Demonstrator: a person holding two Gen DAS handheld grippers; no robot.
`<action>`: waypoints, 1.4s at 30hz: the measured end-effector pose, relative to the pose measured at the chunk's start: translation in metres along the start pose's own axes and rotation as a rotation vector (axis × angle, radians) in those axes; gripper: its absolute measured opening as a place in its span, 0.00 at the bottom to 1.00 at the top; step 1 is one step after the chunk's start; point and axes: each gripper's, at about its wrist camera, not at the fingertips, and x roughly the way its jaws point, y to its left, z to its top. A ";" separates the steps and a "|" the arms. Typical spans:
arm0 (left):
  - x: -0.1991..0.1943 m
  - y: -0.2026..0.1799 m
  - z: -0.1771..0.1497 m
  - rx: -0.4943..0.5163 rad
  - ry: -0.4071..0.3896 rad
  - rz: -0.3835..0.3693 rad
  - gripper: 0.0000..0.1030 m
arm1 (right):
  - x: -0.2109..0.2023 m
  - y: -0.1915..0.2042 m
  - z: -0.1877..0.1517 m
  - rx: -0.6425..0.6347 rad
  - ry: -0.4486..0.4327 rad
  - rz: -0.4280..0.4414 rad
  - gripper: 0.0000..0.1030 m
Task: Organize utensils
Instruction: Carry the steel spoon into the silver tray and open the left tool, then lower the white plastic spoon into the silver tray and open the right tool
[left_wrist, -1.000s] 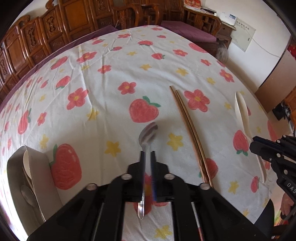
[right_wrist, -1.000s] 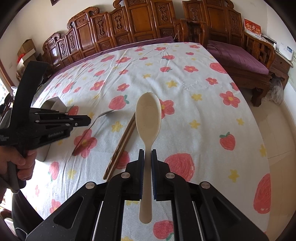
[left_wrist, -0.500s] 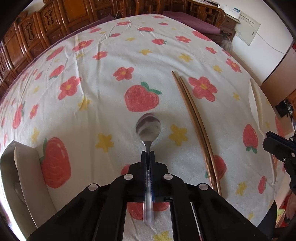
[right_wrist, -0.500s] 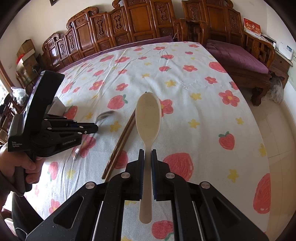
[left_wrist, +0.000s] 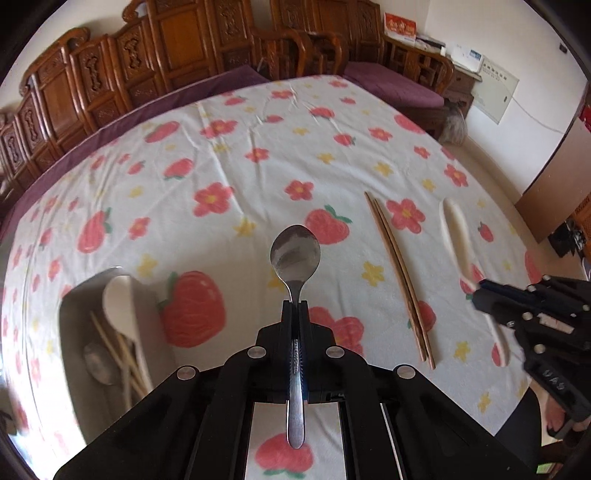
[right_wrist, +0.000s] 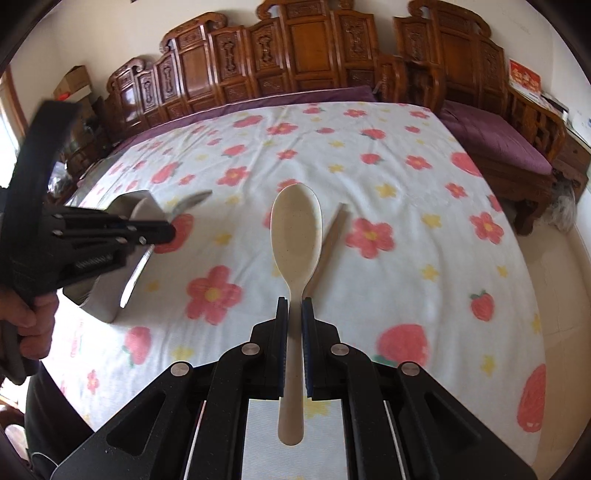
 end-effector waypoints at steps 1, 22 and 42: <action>-0.006 0.005 -0.002 -0.006 -0.010 0.002 0.02 | 0.002 0.009 0.003 -0.008 -0.002 0.006 0.08; -0.049 0.140 -0.055 -0.217 -0.070 0.083 0.03 | 0.021 0.163 0.047 -0.151 0.000 0.149 0.09; -0.096 0.184 -0.101 -0.270 -0.178 0.171 0.52 | 0.060 0.230 0.060 -0.170 0.037 0.212 0.09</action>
